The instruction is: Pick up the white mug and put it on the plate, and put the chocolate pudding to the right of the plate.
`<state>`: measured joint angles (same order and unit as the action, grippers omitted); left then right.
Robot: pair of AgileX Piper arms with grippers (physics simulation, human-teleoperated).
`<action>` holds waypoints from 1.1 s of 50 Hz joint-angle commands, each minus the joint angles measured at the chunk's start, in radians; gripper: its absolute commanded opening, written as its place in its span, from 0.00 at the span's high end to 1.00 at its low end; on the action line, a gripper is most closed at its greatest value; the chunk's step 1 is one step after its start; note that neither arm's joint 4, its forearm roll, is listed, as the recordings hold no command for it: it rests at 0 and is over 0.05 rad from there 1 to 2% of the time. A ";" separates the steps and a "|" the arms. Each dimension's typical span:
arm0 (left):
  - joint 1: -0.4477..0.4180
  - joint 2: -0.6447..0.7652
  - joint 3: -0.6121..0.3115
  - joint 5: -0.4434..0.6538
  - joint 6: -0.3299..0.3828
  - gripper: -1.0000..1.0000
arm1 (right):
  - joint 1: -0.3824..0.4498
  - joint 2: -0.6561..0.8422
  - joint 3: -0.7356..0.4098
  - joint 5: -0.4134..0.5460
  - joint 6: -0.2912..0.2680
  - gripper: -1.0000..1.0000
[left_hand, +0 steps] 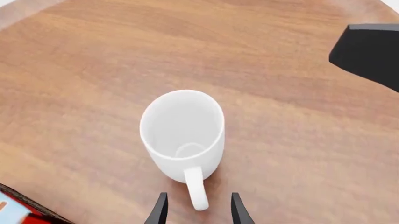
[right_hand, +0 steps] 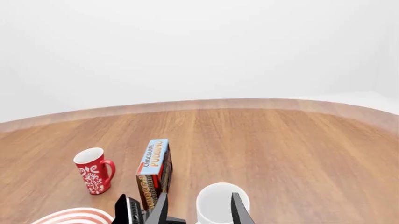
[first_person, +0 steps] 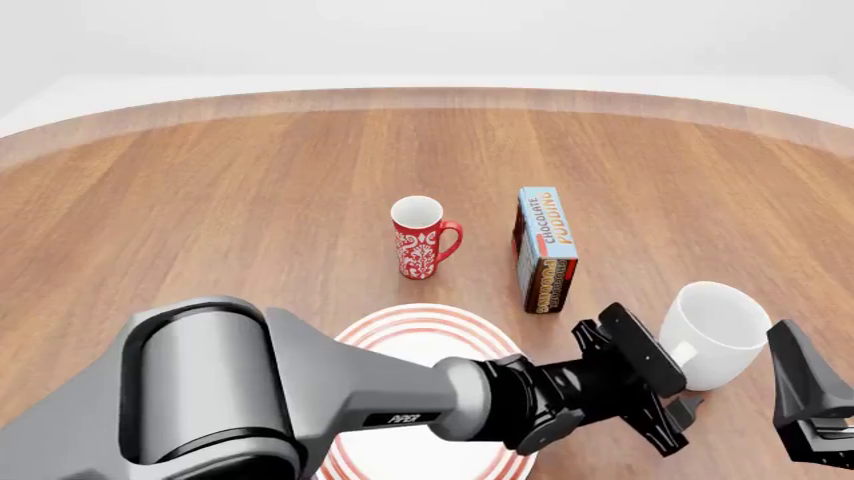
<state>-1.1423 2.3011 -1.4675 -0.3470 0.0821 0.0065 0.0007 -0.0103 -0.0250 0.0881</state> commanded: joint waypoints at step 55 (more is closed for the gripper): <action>0.013 0.014 -0.062 0.110 0.008 0.00 | -0.003 0.000 -0.001 -0.003 0.019 0.00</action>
<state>-1.1346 2.3096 -1.5223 -0.2473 0.0881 0.0044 0.0003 -0.0116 -0.0279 0.1049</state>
